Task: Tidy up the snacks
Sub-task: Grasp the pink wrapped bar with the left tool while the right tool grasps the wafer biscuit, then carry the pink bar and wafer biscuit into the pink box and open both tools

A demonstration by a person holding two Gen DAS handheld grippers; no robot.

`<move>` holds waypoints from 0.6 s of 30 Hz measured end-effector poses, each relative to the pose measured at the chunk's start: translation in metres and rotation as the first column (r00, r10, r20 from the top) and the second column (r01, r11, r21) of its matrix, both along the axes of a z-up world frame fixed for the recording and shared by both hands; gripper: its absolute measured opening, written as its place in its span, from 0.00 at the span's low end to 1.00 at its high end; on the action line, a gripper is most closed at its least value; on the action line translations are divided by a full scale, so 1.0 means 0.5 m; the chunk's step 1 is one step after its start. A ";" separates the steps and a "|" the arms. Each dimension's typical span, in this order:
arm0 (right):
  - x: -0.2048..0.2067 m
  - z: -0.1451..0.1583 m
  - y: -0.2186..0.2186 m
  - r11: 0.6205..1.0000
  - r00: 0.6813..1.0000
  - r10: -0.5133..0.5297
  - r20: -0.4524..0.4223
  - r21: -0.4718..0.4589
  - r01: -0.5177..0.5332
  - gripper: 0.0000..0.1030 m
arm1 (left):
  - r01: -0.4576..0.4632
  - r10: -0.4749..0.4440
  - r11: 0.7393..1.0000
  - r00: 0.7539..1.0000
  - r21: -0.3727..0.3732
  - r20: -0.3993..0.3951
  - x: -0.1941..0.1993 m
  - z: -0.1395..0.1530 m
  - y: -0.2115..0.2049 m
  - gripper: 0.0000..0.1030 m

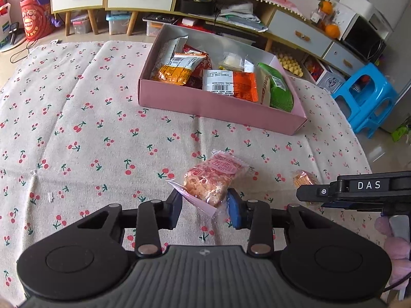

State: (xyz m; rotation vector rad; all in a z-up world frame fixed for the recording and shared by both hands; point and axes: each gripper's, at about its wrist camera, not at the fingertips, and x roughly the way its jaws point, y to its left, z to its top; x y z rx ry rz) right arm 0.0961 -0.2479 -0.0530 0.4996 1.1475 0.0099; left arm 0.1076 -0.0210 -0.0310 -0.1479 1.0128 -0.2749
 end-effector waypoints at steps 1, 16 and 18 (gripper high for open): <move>0.000 0.002 0.001 1.000 1.000 -0.001 0.003 0.003 0.001 0.43 | -0.005 0.005 1.000 1.000 -0.009 0.000 0.000 0.002 0.002 0.33; 0.041 0.048 0.002 0.995 0.997 -0.068 0.046 0.077 0.064 0.43 | -0.041 0.046 0.997 0.996 -0.064 0.077 0.053 0.073 0.028 0.33; 0.058 0.056 -0.001 0.993 0.995 -0.086 0.052 0.084 0.081 0.43 | -0.046 0.052 0.996 0.995 -0.070 0.087 0.073 0.079 0.033 0.33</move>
